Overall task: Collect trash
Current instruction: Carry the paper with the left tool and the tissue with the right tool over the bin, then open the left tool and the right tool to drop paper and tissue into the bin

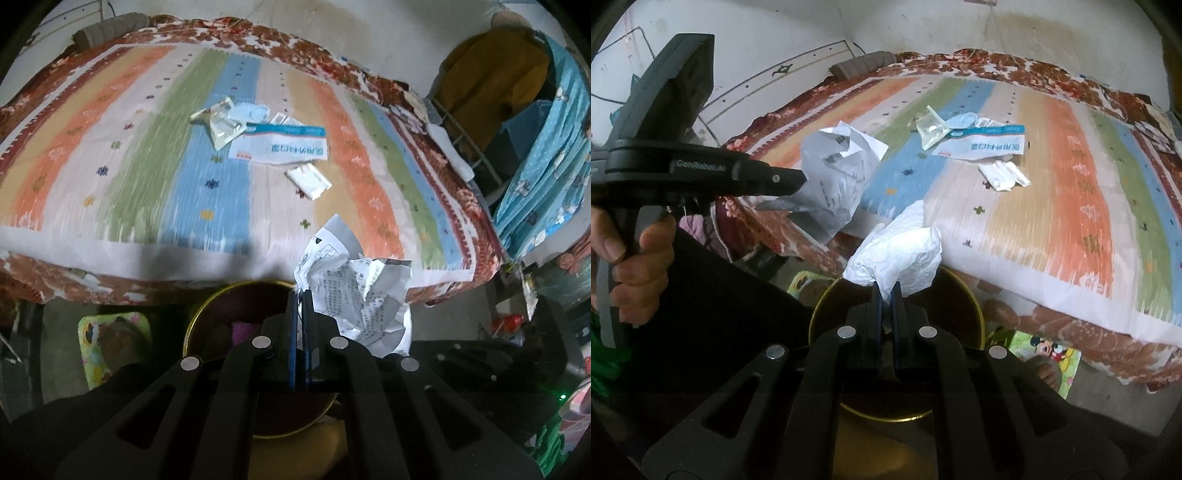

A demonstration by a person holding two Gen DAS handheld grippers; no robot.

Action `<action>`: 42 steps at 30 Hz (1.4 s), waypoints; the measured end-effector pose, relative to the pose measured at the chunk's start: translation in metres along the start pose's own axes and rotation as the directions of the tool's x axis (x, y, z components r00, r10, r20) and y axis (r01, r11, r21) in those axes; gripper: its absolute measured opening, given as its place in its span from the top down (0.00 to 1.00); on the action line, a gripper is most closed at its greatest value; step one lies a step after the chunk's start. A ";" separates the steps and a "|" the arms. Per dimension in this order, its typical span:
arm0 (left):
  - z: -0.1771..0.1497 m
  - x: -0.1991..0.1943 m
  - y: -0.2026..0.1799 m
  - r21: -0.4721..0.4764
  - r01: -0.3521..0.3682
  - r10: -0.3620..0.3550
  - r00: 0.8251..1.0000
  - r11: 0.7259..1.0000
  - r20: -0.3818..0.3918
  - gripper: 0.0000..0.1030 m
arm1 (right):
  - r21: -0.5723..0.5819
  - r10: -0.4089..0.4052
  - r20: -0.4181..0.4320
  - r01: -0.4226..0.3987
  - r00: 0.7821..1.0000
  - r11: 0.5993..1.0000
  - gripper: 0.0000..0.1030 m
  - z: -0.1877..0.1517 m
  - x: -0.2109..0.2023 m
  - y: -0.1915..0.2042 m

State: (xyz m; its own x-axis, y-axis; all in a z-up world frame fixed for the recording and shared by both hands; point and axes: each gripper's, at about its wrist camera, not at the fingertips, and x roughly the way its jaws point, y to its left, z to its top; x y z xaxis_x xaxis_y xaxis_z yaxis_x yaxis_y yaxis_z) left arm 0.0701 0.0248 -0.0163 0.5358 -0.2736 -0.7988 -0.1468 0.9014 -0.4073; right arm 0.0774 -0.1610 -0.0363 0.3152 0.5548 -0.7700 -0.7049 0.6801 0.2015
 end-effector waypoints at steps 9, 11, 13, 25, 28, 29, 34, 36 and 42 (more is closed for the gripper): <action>-0.019 0.021 0.000 0.012 -0.139 0.139 0.988 0.990 -0.068 0.98 | 0.019 -0.059 -0.090 0.060 0.994 0.998 0.96 -0.017 0.018 0.000; -0.023 0.028 0.001 0.012 -0.155 0.155 0.983 0.988 -0.095 0.98 | 0.025 -0.068 -0.115 0.071 0.991 0.997 0.96 -0.020 0.024 -0.002; -0.027 0.035 0.003 0.009 -0.174 0.174 0.977 0.985 -0.126 0.98 | 0.033 -0.077 -0.141 0.082 0.987 0.996 0.96 -0.022 0.030 -0.005; -0.034 0.065 0.020 -0.091 -0.227 0.198 0.948 0.970 -0.248 0.98 | 0.104 -0.071 -0.265 0.101 0.962 0.989 0.96 -0.032 0.060 -0.016; -0.035 0.072 0.023 -0.113 -0.227 0.190 0.943 0.967 -0.274 0.98 | 0.131 -0.057 -0.292 0.099 0.955 0.986 0.96 -0.033 0.068 -0.020; -0.035 0.073 0.023 -0.114 -0.233 0.194 0.941 0.966 -0.278 0.98 | 0.137 -0.054 -0.298 0.099 0.953 0.986 0.96 -0.034 0.069 -0.020; -0.034 0.079 0.025 -0.118 -0.228 0.186 0.938 0.966 -0.293 0.82 | 0.186 -0.028 -0.337 0.096 0.941 0.978 0.80 -0.038 0.080 -0.027; -0.032 0.078 0.024 -0.125 -0.217 0.175 0.942 0.968 -0.287 0.73 | 0.197 -0.021 -0.342 0.093 0.939 0.976 0.77 -0.038 0.083 -0.028; -0.029 0.070 0.022 -0.132 -0.189 0.152 0.957 0.973 -0.248 0.67 | 0.198 -0.020 -0.318 0.088 0.948 0.976 0.68 -0.036 0.078 -0.027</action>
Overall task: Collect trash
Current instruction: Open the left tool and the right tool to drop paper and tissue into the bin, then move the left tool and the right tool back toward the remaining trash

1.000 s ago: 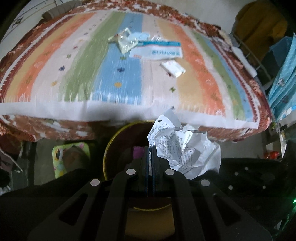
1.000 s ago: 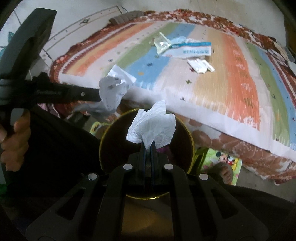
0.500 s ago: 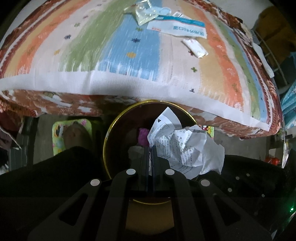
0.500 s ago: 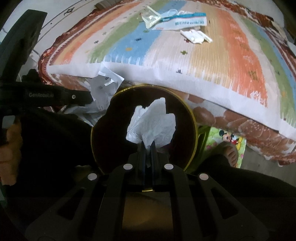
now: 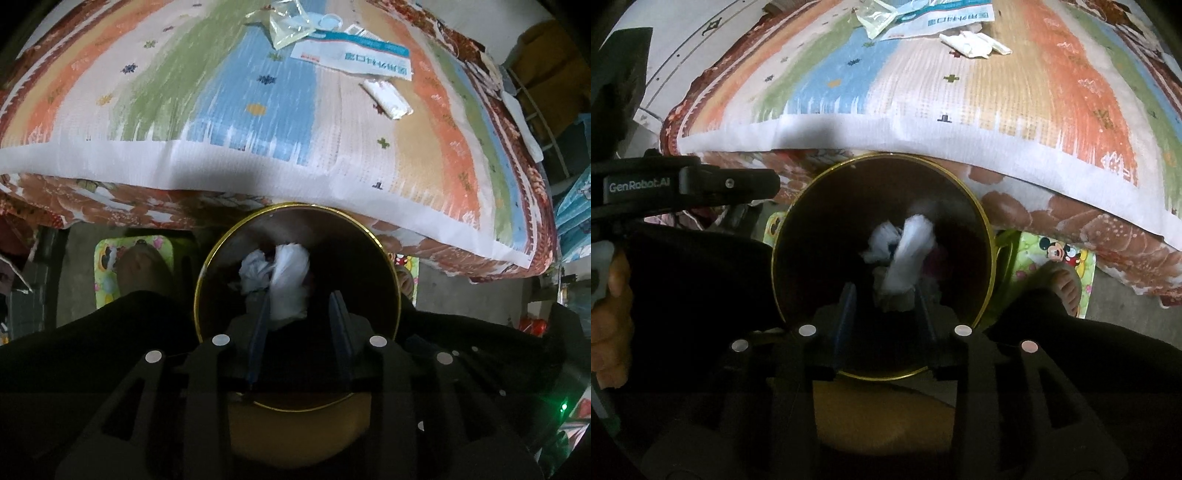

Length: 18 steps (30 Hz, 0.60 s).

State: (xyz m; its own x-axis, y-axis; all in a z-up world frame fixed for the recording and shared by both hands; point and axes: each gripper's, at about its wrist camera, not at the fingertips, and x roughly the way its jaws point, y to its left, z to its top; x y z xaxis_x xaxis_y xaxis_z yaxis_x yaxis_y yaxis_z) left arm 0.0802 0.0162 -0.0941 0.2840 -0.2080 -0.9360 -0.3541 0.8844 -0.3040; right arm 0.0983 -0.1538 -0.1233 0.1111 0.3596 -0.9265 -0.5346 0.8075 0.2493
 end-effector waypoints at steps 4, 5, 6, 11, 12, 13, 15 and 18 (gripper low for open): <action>0.002 -0.010 0.000 -0.004 0.013 -0.013 0.999 1.000 0.039 0.59 | 0.004 0.004 0.033 -0.005 0.999 1.000 0.61 0.002 -0.008 -0.001; 0.003 -0.012 0.000 -0.004 0.011 -0.011 0.999 1.000 0.049 0.57 | 0.002 0.004 0.047 -0.004 0.999 1.000 0.61 0.002 -0.011 -0.001; 0.004 -0.014 0.001 -0.007 0.011 -0.011 0.998 1.000 0.063 0.57 | 0.002 0.005 0.054 -0.005 0.999 1.000 0.60 0.003 -0.013 -0.001; 0.009 -0.026 0.002 -0.007 -0.003 0.004 0.993 1.000 0.117 0.45 | -0.012 0.002 0.107 -0.001 0.994 1.000 0.54 0.008 -0.025 -0.001; 0.010 -0.029 0.001 0.000 -0.005 0.004 0.991 1.000 0.134 0.43 | -0.017 0.003 0.124 -0.001 0.992 1.000 0.52 0.009 -0.029 -0.001; 0.012 -0.034 0.000 0.008 -0.003 0.002 0.988 1.000 0.152 0.40 | -0.020 0.008 0.139 -0.005 0.990 1.000 0.50 0.010 -0.033 -0.001; 0.014 -0.042 -0.001 0.018 -0.009 0.006 0.982 1.000 0.190 0.34 | -0.022 0.019 0.169 -0.015 0.985 1.000 0.48 0.014 -0.041 -0.002; 0.022 -0.051 -0.001 0.025 -0.001 -0.005 0.974 1.000 0.228 0.29 | -0.031 0.015 0.216 -0.008 0.976 0.999 0.45 0.021 -0.053 -0.004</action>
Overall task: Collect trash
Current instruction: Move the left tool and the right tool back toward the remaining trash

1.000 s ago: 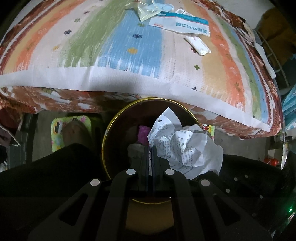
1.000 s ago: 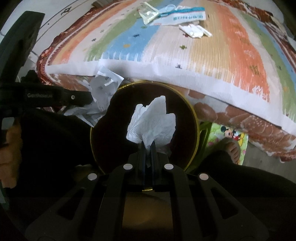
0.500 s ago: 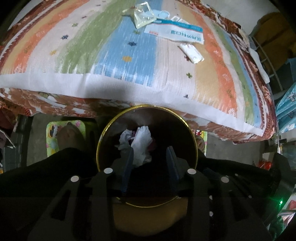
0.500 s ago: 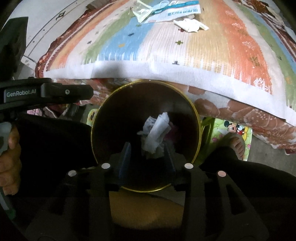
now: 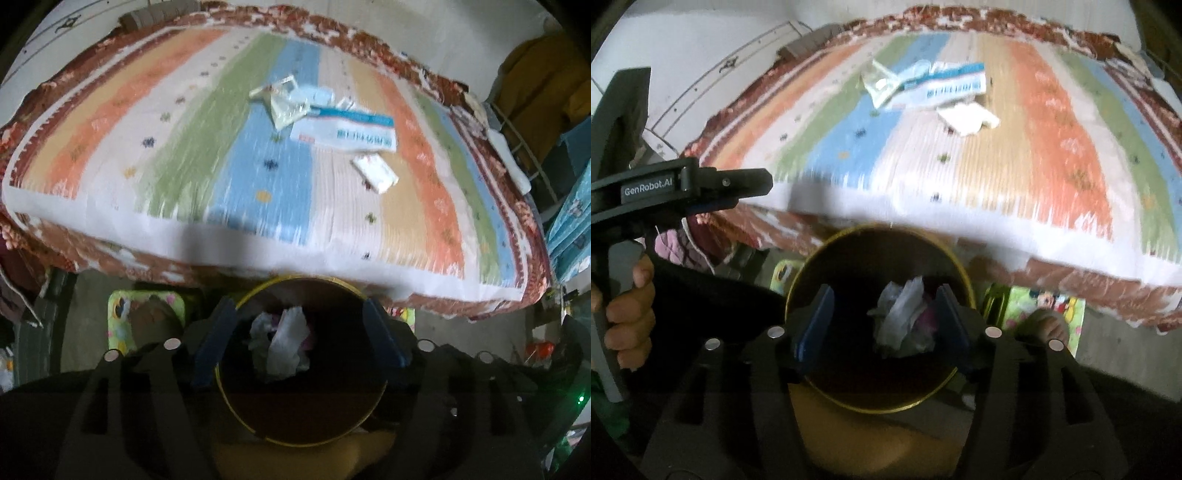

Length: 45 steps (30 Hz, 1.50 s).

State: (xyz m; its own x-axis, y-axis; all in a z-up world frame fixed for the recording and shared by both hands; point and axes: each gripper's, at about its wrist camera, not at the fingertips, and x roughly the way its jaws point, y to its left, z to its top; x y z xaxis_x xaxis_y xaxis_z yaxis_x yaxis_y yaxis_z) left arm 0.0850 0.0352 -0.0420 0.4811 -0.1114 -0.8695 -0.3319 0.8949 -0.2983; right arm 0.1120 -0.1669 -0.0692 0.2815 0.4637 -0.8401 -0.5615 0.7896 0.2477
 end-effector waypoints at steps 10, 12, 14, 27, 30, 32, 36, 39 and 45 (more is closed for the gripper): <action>0.032 -0.013 -0.008 0.062 -0.052 0.047 0.996 0.997 0.082 0.18 | -0.035 0.008 0.081 -0.005 0.997 0.999 0.38 0.036 -0.019 -0.007; 0.040 -0.015 -0.007 0.062 -0.061 0.055 0.994 0.996 0.097 0.15 | -0.044 0.011 0.101 -0.006 0.995 0.999 0.35 0.048 -0.022 -0.009; 0.048 -0.015 -0.006 0.057 -0.075 0.068 0.992 0.996 0.108 0.14 | -0.049 -0.001 0.118 0.007 0.993 0.999 0.35 0.059 -0.025 -0.012; 0.093 0.000 0.005 -0.025 -0.115 0.117 0.988 0.993 0.100 0.06 | -0.063 -0.075 0.159 0.086 0.984 0.994 0.24 0.119 -0.022 -0.031; 0.101 0.002 0.000 -0.005 -0.130 0.130 0.984 0.991 0.120 0.06 | -0.046 -0.071 0.155 0.079 0.985 0.996 0.18 0.127 -0.017 -0.037; 0.109 0.008 -0.002 -0.004 -0.126 0.125 0.985 0.992 0.115 0.06 | -0.033 -0.060 0.153 0.066 0.986 0.997 0.13 0.131 -0.014 -0.041; 0.122 0.014 -0.007 -0.003 -0.127 0.126 0.983 0.992 0.131 0.06 | -0.023 -0.075 0.162 0.080 0.984 0.997 0.09 0.143 -0.007 -0.046; 0.135 0.019 -0.011 0.015 -0.147 0.142 0.977 0.989 0.162 0.06 | -0.021 -0.081 0.163 0.085 0.983 0.996 0.09 0.151 0.000 -0.051; 0.162 0.038 -0.004 -0.006 -0.135 0.135 0.981 0.991 0.138 0.06 | -0.001 -0.082 0.141 0.083 0.987 0.997 0.09 0.171 0.021 -0.064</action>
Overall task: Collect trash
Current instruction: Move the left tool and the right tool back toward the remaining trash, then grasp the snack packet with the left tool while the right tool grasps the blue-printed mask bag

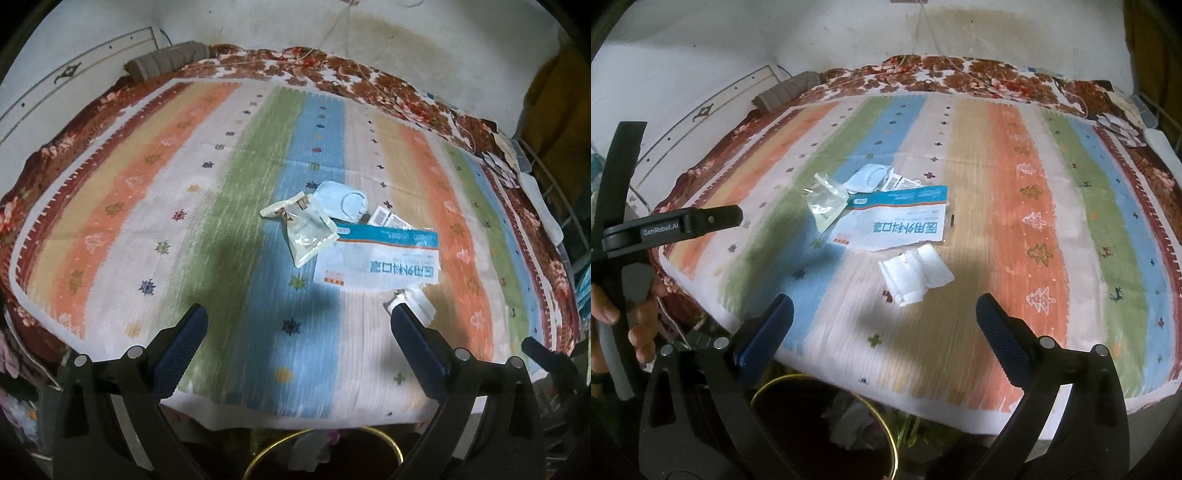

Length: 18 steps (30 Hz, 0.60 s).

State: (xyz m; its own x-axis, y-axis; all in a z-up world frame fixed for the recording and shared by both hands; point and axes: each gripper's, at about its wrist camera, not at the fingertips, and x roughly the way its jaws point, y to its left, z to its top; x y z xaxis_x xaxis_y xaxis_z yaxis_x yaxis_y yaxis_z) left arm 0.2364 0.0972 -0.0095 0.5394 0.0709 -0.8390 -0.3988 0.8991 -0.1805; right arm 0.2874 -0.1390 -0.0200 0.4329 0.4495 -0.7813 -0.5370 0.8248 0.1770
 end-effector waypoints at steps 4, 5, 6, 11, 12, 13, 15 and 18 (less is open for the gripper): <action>0.013 0.019 0.005 -0.023 0.004 -0.005 1.000 1.000 -0.021 0.06 | 0.005 0.012 -0.008 -0.012 1.000 1.000 0.09 0.011 0.017 -0.006; 0.015 0.024 0.006 -0.029 0.002 -0.002 1.000 1.000 -0.024 0.06 | 0.006 0.016 -0.010 -0.016 1.000 1.000 0.09 0.014 0.020 -0.007; 0.017 0.030 0.007 -0.032 -0.002 0.001 1.000 0.999 -0.031 0.06 | 0.003 0.014 -0.012 -0.014 1.000 1.000 0.09 0.016 0.025 -0.008; 0.026 0.054 0.012 -0.057 -0.004 0.001 0.999 0.998 -0.053 0.06 | 0.016 0.026 -0.038 -0.025 0.999 1.000 0.09 0.025 0.047 -0.019; 0.028 0.058 0.012 -0.062 0.002 -0.005 0.998 0.998 -0.057 0.06 | 0.020 0.029 -0.041 -0.028 0.999 0.999 0.09 0.027 0.051 -0.020; 0.030 0.062 0.012 -0.065 0.007 -0.011 0.998 0.998 -0.060 0.06 | 0.021 0.029 -0.043 -0.028 0.999 0.999 0.09 0.030 0.056 -0.022; 0.034 0.069 0.012 -0.066 0.011 -0.015 0.998 0.998 -0.062 0.06 | 0.029 0.031 -0.048 -0.030 0.998 0.999 0.09 0.033 0.064 -0.026; 0.042 0.081 0.012 -0.067 0.020 -0.026 0.996 0.998 -0.080 0.06 | 0.042 0.031 -0.049 -0.029 0.998 0.999 0.10 0.037 0.078 -0.035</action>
State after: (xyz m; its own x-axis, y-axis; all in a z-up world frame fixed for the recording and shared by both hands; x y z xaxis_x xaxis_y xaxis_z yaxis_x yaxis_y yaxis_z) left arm 0.3068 0.1326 -0.0582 0.4885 0.0131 -0.8725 -0.4368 0.8693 -0.2315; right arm 0.3670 -0.1198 -0.0650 0.3804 0.4578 -0.8036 -0.5186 0.8250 0.2245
